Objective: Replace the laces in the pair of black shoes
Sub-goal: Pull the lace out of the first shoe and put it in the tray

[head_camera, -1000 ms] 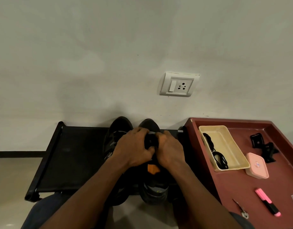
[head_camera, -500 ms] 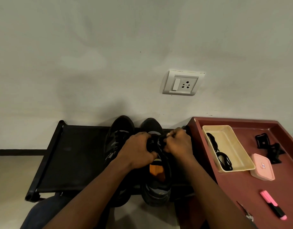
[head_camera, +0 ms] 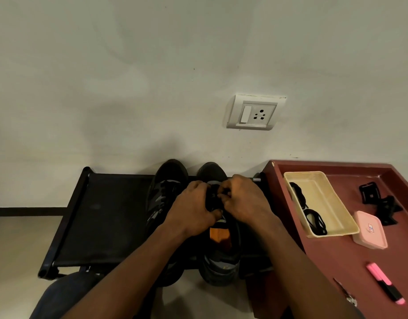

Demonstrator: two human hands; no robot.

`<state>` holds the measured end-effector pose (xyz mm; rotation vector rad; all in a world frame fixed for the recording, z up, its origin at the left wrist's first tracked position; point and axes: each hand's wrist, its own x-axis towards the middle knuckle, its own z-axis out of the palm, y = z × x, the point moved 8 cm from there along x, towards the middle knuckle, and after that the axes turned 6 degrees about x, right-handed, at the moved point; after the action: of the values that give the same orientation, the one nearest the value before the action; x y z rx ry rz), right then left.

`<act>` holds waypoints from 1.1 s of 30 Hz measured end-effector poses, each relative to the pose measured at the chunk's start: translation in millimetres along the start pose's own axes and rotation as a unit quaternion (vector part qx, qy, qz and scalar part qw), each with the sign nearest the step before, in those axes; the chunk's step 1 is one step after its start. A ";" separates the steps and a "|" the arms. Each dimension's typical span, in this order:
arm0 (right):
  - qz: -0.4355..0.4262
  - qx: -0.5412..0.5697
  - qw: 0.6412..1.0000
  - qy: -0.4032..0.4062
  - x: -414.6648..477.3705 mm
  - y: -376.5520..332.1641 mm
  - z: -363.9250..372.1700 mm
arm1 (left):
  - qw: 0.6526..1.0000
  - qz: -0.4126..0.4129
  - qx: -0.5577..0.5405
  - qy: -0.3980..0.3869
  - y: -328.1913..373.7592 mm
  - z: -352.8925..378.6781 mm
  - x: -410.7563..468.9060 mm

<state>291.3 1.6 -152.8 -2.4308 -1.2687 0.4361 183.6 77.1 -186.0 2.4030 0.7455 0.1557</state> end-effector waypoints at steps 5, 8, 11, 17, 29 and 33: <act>0.090 0.232 0.963 0.102 4.5 21.2 -10.7 | 1.000 -0.004 0.008 -0.002 -4.7 3.9 0.0; 0.202 0.488 0.837 0.144 3.2 47.2 -14.2 | 1.000 0.000 0.007 -0.003 -4.7 4.4 0.6; 0.251 0.596 0.754 0.114 0.9 57.0 -8.4 | 1.000 0.009 -0.001 0.003 -4.0 4.4 0.4; 0.135 0.233 0.963 0.025 3.7 30.5 -14.0 | 1.000 0.006 0.008 0.007 -5.9 6.2 2.8; 0.106 0.082 0.991 0.003 1.5 17.6 -9.4 | 1.000 -0.001 0.016 0.001 -5.2 6.6 3.7; 0.123 0.059 0.990 -0.022 -0.3 16.3 -3.6 | 1.000 0.001 0.016 -0.004 -3.7 5.6 3.3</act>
<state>304.4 -7.9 -156.9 -2.4964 -0.9326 0.6172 186.1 78.4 -192.9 2.4328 0.7463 0.1366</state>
